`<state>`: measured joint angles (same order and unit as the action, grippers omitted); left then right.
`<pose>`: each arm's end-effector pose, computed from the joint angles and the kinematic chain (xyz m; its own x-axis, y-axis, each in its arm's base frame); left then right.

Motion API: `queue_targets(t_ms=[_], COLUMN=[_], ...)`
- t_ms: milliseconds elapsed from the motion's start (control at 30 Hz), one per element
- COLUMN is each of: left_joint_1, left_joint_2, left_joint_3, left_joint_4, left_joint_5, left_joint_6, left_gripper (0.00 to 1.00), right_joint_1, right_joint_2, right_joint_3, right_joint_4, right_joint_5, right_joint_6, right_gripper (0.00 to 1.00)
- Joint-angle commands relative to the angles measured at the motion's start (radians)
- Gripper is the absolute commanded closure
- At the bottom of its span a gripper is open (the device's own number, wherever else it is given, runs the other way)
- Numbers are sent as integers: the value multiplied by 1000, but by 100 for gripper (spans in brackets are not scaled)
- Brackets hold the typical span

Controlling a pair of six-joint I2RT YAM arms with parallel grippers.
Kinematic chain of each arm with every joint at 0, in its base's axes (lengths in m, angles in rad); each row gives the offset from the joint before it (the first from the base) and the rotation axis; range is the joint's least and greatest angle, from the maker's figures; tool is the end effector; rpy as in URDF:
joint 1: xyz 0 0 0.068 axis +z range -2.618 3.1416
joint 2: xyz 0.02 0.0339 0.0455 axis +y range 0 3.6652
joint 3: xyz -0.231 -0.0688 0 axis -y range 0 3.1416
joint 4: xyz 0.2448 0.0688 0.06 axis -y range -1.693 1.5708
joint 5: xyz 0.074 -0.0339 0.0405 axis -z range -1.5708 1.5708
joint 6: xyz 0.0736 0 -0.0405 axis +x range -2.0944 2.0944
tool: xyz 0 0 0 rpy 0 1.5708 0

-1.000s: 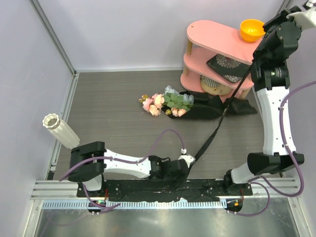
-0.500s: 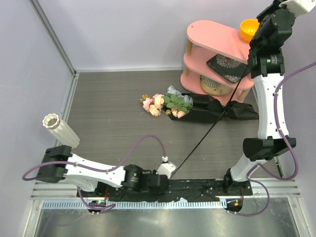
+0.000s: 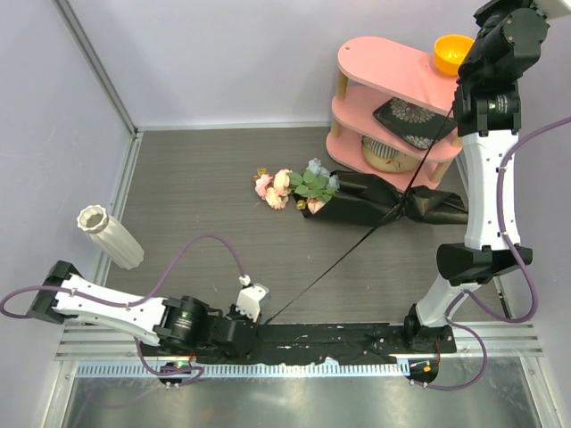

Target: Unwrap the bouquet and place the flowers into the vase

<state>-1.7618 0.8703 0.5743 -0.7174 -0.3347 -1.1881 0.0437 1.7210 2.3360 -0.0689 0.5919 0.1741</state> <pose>-0.0140 -0.1996 0.1543 -0.8307 0.3192 -0.4561 0.5081 0.7697 -0.3866 0.3368 -0.0264 0.6023 0.5872 0.1696 -0.7914 0.3435 0.8331 0.4334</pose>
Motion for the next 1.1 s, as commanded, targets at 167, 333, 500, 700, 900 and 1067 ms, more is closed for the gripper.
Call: queue_targets(t_ms=[167,333,500,700,900,1067], left_joint_1=[103,530,601,637,642,642], left_joint_2=[-157,-33,296,360,254,148], left_joint_3=[102,205,464,650,743,806], left_joint_4=[39,269,303,295,202,134], left_joint_5=[-227,168,370,306,232,372], left_joint_6=[96,339,475,542,600,624], left_gripper=[97,100,100,100,100,100], right_joint_1=[37,102,199,452,646,746], right_joint_2=[-230,-348,-342,-463,-524,-549], right_joint_3=[-274,-396,-388,-712,-806,-837], right_joint_4=[-22,-184,-481,-394,-338,-307], right_joint_5=[-98,-230,-401,-695,-681,-600], right_joint_6=[100,153,263,487,590,617], right_gripper=[99,99,99,99,99,99])
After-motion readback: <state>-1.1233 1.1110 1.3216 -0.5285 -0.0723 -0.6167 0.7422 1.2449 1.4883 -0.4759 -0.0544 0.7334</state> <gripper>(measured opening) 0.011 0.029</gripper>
